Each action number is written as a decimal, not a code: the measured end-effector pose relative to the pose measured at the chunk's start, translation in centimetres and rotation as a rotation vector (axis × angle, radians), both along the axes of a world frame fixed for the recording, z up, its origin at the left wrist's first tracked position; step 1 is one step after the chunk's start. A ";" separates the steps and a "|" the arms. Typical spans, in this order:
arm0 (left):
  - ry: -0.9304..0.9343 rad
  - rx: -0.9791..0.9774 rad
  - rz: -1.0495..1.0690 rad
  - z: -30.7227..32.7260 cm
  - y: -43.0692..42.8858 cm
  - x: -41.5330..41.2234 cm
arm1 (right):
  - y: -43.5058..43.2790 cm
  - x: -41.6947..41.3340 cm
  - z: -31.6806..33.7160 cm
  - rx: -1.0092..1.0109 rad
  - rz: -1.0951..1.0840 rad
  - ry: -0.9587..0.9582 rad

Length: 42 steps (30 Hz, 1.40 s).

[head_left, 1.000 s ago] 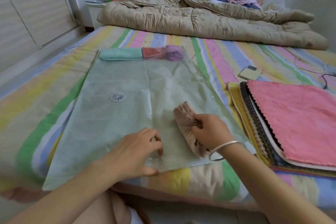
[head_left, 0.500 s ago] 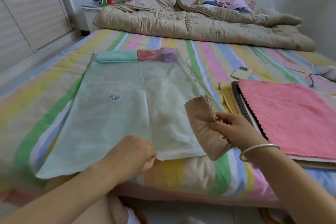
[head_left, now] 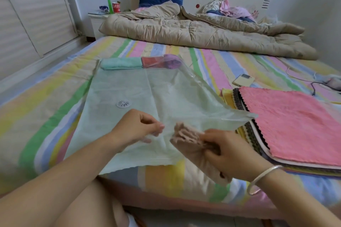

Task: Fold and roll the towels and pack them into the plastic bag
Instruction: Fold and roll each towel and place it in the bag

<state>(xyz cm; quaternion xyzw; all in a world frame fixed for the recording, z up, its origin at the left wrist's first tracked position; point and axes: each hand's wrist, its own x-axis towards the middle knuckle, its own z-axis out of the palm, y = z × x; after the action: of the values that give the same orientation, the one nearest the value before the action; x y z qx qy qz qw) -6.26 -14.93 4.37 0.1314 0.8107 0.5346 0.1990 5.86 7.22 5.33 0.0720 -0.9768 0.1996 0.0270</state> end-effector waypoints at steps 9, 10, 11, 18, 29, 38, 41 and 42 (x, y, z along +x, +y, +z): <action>0.343 0.053 0.022 4.0 0.4 0.1 | -2.1 -4.2 -0.1 -0.297 -0.258 -0.371; 0.360 0.058 0.003 4.7 0.4 0.0 | -3.0 -6.0 0.3 -0.431 -0.282 -0.366; 0.362 0.066 -0.021 5.4 0.3 -0.1 | -3.8 -8.1 0.1 -0.515 -0.298 -0.351; 0.088 0.247 -0.218 7.8 -3.3 -3.4 | -10.5 -20.2 -4.7 -0.976 -0.374 -0.289; 0.321 0.205 0.608 -5.8 -12.2 -25.8 | -13.1 -37.6 -7.6 -0.627 -0.350 -0.062; 0.377 0.307 0.563 -12.7 -13.8 -33.8 | -14.0 -46.3 -9.5 -0.539 -0.283 -0.134; 0.380 0.336 0.561 -12.9 -14.0 -34.0 | -13.1 -44.8 -7.8 -0.460 -0.174 -0.211; 0.380 0.344 0.561 -13.0 -14.0 -34.0 | -13.0 -44.3 -7.1 -0.446 -0.153 -0.200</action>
<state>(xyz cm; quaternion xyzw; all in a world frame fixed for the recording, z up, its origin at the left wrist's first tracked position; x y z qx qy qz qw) -40.28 -28.95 -8.59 0.0326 0.7362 0.6626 -0.1339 -38.47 -5.78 -1.81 -0.0301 -0.9090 0.4139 -0.0396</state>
